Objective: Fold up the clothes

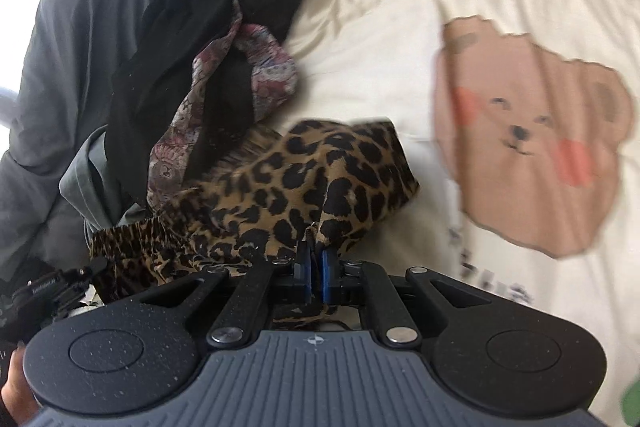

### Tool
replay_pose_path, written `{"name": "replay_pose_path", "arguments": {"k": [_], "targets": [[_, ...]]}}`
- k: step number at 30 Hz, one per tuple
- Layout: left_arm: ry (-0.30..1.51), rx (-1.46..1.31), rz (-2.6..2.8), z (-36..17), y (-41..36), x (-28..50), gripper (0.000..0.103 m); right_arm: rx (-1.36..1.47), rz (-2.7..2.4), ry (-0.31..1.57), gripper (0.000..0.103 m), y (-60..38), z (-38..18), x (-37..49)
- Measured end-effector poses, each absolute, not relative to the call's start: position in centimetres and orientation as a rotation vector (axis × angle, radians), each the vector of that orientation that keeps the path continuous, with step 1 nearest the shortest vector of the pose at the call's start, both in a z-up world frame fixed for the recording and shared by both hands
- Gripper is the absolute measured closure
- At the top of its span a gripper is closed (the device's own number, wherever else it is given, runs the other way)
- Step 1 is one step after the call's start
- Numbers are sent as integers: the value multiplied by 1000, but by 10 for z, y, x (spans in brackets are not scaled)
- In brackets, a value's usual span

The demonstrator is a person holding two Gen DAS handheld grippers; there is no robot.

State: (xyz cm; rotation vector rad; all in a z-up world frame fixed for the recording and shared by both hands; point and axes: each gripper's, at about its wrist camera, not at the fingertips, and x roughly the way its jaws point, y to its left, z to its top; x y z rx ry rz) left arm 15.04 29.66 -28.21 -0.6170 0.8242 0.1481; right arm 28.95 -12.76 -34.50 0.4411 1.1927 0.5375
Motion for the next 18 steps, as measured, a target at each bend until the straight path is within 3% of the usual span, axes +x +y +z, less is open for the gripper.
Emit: {"name": "replay_pose_path", "arguments": {"k": [18], "targets": [[894, -585, -310, -259, 179, 186, 92, 580, 216, 1057, 100, -288, -284, 163]]}}
